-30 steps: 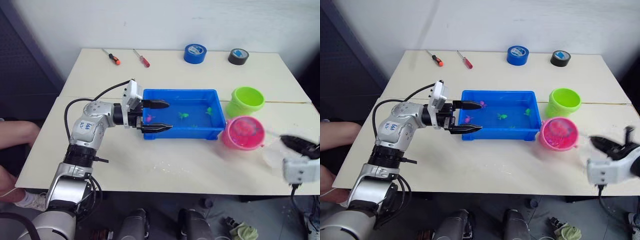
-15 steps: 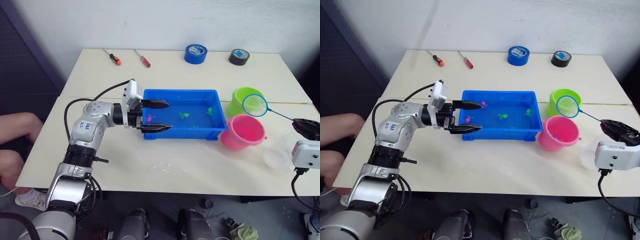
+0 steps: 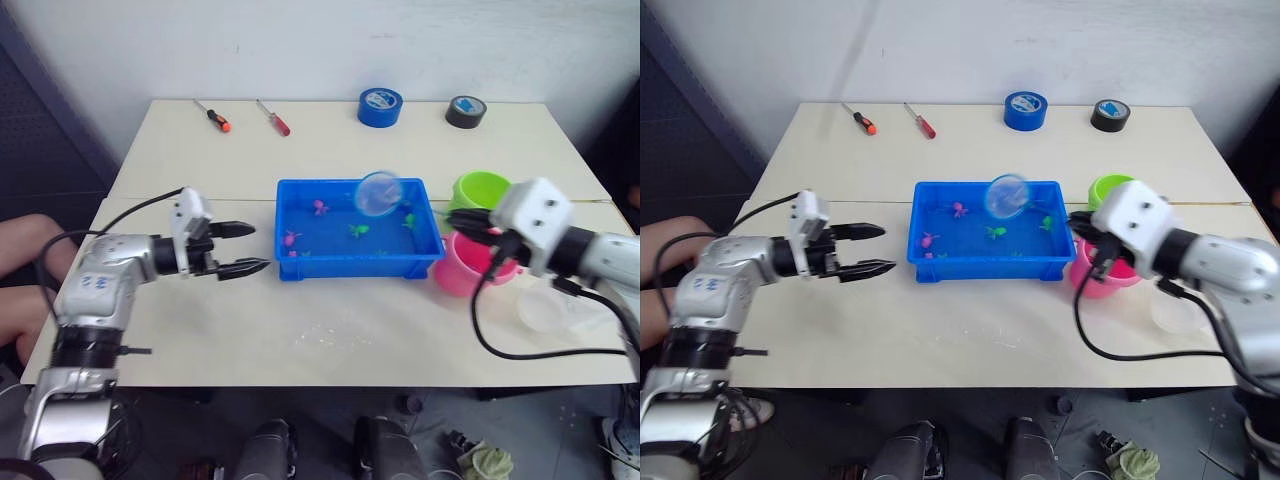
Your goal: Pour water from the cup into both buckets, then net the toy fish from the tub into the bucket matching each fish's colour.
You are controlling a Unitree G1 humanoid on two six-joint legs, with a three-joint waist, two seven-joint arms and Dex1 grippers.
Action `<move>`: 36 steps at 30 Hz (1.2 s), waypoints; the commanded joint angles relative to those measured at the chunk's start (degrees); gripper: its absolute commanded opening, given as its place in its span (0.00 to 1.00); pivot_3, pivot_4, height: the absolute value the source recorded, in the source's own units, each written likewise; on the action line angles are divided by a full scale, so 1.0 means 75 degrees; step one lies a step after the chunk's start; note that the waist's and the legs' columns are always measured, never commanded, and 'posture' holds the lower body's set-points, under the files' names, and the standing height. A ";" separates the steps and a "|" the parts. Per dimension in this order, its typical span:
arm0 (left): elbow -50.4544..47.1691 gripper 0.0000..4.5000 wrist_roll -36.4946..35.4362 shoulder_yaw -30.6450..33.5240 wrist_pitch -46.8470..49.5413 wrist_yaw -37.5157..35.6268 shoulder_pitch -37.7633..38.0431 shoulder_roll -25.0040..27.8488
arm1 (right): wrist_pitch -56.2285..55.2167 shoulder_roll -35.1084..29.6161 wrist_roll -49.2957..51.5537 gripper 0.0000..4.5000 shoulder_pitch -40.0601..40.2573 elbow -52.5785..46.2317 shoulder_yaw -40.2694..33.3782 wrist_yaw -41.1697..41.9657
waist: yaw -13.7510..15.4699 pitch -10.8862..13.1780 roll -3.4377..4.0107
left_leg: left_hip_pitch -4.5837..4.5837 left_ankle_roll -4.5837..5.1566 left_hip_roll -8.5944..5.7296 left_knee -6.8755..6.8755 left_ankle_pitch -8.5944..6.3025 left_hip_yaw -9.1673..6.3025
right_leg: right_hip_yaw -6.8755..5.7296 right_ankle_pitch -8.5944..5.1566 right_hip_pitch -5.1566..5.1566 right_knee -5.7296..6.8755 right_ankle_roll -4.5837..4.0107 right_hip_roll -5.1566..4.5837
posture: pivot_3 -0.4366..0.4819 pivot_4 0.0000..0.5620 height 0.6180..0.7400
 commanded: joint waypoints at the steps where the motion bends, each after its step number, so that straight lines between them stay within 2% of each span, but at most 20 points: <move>1: -0.1009 0.99 -0.0237 0.0600 0.0349 0.0415 0.0466 0.0292 | -0.0152 0.0293 -0.0469 0.00 -0.0885 0.0906 0.1072 0.0404 | 0.0045 0.0001 0.0002 | -0.0006 0.0003 -0.0006 -0.0002 0.0000 0.0000 | 0.0002 0.0000 -0.0001 -0.0003 0.0000 -0.0008 | 0.48 0.27 1.00; 8: -0.2178 0.99 -0.0551 0.1058 0.1015 0.0884 0.1124 0.0471 | -0.1235 0.0985 -0.1169 0.00 -0.1876 0.2490 0.2122 0.0975 | 0.0013 0.0001 0.0002 | -0.0045 0.0008 -0.0015 0.0006 0.0001 -0.0024 | -0.0052 0.0004 -0.0019 -0.0003 0.0007 -0.0014 | 0.48 0.27 1.00; 12: -0.2517 0.99 -0.0652 0.1199 0.1189 0.1074 0.1338 0.0511 | -0.1616 0.1276 -0.1449 0.00 -0.2197 0.3096 0.2321 0.1062 | -0.0033 0.0002 0.0003 | -0.0044 0.0004 -0.0009 0.0004 0.0001 -0.0020 | -0.0056 0.0004 -0.0020 -0.0004 0.0007 -0.0008 | 0.48 0.27 1.00; 25: -0.2485 0.99 -0.0667 0.1022 0.1163 0.1341 0.1100 0.0394 | 0.0607 0.2376 -0.0637 0.00 -0.2788 0.4699 0.1372 0.0558 | -0.0031 0.0002 0.0003 | -0.0047 -0.0001 -0.0008 0.0003 0.0003 -0.0022 | -0.0059 0.0004 -0.0021 -0.0004 0.0007 -0.0005 | 0.48 0.27 1.00; 36: -0.2420 0.99 -0.0672 0.0934 0.1081 0.1453 0.0778 0.0271 | 0.0285 0.2994 -0.0855 0.00 -0.3346 0.6023 0.1243 -0.0128 | -0.0059 0.0003 0.0006 | -0.0048 -0.0003 -0.0007 -0.0001 0.0003 -0.0020 | -0.0058 0.0004 -0.0026 -0.0003 0.0007 -0.0001 | 0.48 0.27 1.00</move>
